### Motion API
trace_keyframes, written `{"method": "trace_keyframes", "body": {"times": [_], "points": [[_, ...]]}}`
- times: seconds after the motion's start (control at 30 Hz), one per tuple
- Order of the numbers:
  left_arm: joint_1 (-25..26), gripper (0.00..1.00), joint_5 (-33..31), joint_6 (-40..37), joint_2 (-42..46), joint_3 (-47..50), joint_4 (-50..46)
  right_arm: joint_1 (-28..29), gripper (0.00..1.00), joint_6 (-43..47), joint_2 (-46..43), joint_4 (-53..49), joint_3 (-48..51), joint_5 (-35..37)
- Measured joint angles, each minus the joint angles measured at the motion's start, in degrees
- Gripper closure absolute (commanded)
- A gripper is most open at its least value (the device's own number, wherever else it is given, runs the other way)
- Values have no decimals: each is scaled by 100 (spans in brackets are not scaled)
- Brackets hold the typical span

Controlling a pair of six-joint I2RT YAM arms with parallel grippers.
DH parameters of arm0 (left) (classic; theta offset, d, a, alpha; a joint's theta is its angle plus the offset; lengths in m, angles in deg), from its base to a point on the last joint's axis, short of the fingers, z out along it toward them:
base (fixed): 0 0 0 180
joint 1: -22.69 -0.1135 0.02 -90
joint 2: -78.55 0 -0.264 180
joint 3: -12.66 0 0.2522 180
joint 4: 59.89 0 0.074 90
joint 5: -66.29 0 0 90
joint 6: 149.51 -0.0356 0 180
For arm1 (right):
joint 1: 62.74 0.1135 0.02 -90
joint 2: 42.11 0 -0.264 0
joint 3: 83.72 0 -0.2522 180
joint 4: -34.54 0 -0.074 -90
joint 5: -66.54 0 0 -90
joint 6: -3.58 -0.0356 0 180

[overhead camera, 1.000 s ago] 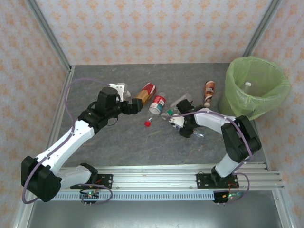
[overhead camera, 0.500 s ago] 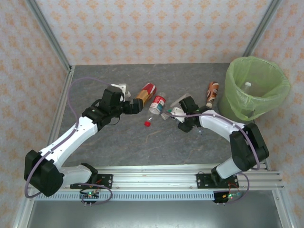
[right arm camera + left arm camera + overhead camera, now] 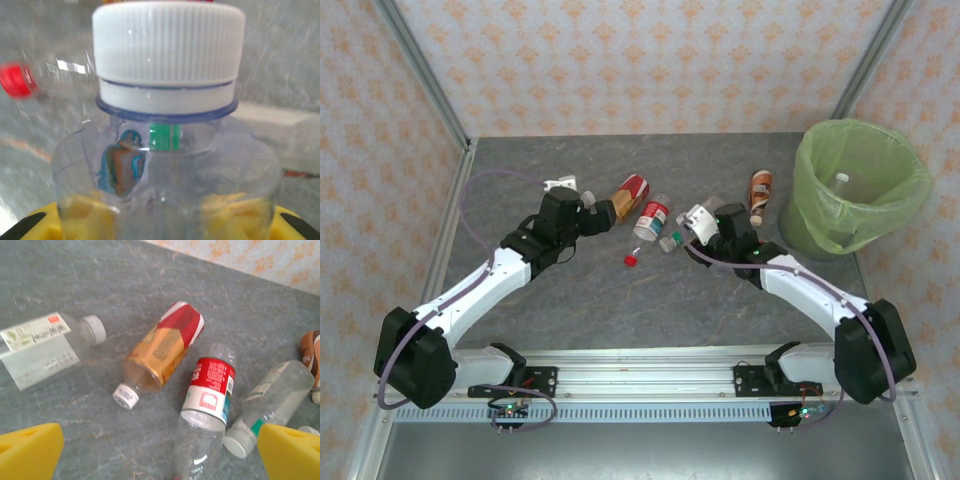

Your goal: Put the plastic bottles in the bin

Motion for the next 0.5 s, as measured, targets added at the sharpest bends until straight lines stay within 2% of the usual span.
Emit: {"method": "trace_keyframes", "body": {"times": [0.23,0.5], "points": [[0,0,179,-334,-55,-15,494,0,65,-763,-525,940,103,-66],[0,0,693,-190,-378,-26,796,0,65,-1377,-887,1751,125,487]]}}
